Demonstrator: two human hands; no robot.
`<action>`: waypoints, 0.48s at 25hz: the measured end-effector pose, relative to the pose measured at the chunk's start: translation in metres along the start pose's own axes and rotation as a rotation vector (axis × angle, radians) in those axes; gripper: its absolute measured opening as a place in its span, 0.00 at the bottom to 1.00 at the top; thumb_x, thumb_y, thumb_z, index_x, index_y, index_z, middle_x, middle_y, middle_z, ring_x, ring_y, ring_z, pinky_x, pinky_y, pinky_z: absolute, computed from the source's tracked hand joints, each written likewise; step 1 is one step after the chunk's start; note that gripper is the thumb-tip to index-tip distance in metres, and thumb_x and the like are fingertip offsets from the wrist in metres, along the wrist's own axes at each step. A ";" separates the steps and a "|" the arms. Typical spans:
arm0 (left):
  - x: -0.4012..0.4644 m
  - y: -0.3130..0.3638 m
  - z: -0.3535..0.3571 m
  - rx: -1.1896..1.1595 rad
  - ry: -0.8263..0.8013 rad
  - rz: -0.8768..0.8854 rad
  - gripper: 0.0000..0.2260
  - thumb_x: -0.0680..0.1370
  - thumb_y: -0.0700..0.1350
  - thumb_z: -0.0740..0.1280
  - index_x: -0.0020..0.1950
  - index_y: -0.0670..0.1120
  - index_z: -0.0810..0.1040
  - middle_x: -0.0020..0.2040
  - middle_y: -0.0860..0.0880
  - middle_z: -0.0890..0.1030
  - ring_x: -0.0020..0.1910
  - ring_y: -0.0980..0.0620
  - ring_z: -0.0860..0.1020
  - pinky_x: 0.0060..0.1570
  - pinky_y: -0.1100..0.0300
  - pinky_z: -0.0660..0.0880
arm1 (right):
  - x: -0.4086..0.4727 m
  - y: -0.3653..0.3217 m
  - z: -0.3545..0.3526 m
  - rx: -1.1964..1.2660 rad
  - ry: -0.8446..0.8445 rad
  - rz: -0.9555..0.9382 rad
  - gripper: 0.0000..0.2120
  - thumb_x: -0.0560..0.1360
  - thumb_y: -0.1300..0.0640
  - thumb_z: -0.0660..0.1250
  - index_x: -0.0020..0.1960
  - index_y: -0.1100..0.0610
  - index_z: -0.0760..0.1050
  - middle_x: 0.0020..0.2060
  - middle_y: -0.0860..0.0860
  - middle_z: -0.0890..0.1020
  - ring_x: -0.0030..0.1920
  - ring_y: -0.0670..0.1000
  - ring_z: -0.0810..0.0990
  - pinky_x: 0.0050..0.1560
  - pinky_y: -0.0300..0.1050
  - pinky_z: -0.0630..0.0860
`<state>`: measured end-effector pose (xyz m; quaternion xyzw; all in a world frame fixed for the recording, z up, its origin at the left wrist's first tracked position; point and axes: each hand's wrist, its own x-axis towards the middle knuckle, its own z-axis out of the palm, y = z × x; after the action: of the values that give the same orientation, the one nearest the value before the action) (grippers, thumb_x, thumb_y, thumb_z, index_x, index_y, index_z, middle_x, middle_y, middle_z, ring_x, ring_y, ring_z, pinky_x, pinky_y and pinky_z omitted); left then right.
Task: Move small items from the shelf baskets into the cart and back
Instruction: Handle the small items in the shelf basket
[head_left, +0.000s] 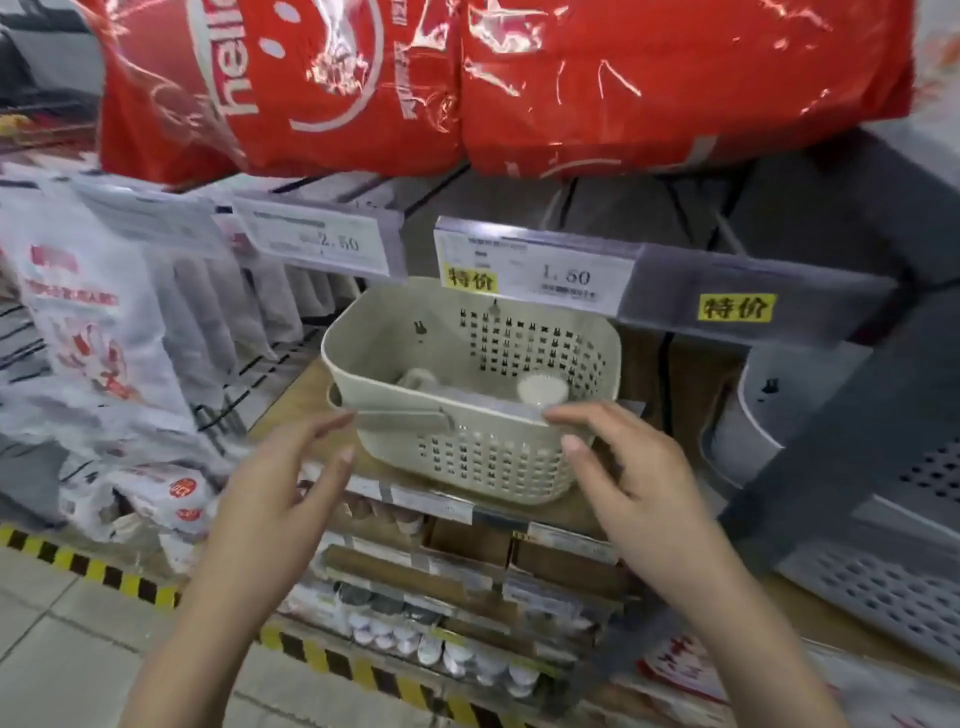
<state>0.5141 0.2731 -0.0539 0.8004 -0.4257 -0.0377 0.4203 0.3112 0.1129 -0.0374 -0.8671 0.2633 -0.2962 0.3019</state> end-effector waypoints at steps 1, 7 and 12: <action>0.018 0.001 -0.001 0.018 0.005 0.083 0.14 0.78 0.50 0.61 0.63 0.54 0.74 0.56 0.65 0.73 0.54 0.61 0.72 0.45 0.67 0.68 | 0.009 0.000 0.001 -0.024 0.033 0.013 0.11 0.79 0.60 0.61 0.58 0.50 0.77 0.51 0.34 0.75 0.57 0.33 0.71 0.55 0.24 0.65; 0.100 -0.020 0.008 0.237 -0.187 0.388 0.21 0.77 0.57 0.54 0.62 0.49 0.77 0.55 0.52 0.80 0.54 0.52 0.77 0.50 0.58 0.70 | 0.056 -0.005 0.027 -0.232 -0.030 0.159 0.11 0.79 0.54 0.60 0.60 0.49 0.75 0.52 0.43 0.80 0.52 0.42 0.77 0.51 0.39 0.74; 0.109 -0.030 0.007 0.260 -0.272 0.543 0.15 0.79 0.55 0.53 0.35 0.57 0.73 0.27 0.60 0.70 0.27 0.61 0.69 0.31 0.67 0.59 | 0.049 -0.019 0.037 -0.521 -0.155 0.288 0.14 0.81 0.47 0.51 0.58 0.44 0.74 0.47 0.45 0.82 0.47 0.48 0.79 0.46 0.48 0.75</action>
<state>0.6001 0.2000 -0.0471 0.6924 -0.6769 0.0238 0.2487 0.3749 0.1083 -0.0306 -0.8890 0.4267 -0.1059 0.1277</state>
